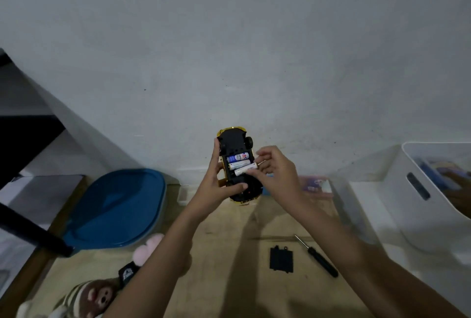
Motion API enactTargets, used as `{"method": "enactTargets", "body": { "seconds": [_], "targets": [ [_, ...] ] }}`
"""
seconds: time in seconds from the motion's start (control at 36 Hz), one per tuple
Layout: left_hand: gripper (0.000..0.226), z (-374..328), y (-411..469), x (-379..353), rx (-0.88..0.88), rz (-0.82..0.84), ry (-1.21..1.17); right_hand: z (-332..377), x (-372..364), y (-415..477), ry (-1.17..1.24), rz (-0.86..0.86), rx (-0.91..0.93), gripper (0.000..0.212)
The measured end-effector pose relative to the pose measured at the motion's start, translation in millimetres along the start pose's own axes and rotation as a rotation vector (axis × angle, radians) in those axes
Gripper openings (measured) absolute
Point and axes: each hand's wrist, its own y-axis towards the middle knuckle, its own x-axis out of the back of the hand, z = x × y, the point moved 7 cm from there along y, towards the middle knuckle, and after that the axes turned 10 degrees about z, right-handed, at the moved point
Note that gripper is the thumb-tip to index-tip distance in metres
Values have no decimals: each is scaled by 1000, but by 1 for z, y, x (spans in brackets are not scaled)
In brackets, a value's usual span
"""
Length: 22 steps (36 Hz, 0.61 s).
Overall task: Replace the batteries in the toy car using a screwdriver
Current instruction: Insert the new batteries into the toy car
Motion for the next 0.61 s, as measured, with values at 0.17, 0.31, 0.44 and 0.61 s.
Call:
{"method": "enactTargets", "body": {
  "seconds": [0.17,0.31,0.44,0.61],
  "targets": [
    [111,-19,-18,-9,-44,-9,-27,18,6,-27,176,-220,-34,20],
    [111,-26,-28,-12,-59,7,-49,32,10,-39,141,-248,50,12],
    [109,-30,-36,-15,-70,35,-35,37,10,-49,101,-209,76,7],
    [109,-34,-43,-16,-95,45,-78,42,6,-48,187,-193,67,2]
  ]
}}
